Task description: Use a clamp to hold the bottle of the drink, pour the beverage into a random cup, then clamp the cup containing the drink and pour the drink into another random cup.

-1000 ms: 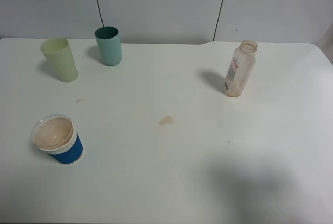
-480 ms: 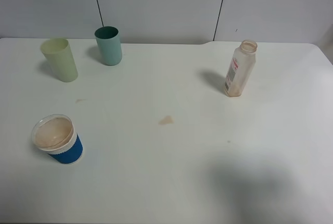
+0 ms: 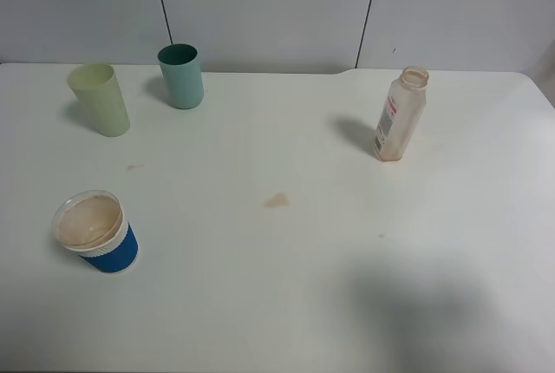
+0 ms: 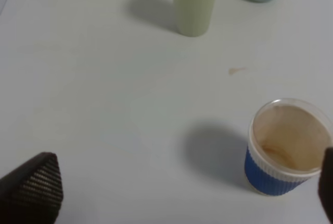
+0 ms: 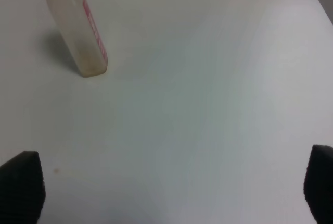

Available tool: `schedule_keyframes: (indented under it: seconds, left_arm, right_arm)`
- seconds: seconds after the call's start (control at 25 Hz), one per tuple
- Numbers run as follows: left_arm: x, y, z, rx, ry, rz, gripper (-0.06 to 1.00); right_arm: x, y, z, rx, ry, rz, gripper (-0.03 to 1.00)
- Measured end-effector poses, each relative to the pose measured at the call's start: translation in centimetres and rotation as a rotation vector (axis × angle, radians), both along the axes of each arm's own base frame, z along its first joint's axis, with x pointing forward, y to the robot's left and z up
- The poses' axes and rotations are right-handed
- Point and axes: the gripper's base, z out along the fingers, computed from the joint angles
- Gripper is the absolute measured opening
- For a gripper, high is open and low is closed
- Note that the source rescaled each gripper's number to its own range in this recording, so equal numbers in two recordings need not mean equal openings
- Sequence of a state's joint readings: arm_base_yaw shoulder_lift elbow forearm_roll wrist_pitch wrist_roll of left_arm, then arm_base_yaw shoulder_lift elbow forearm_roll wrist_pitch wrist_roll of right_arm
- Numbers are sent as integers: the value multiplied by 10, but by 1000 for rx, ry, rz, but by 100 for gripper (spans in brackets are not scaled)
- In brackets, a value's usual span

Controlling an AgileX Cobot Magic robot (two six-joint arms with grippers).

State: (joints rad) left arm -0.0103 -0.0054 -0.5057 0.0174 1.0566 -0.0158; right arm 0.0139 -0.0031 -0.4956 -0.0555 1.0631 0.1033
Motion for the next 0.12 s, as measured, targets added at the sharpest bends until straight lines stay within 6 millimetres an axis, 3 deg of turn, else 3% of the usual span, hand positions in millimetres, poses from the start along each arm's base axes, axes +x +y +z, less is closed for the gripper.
schedule_keyframes:
  seconds: [0.12]
  left_arm:
    - [0,0,0,0,0,0,100]
  right_arm:
    - [0,0,0,0,0,0,100]
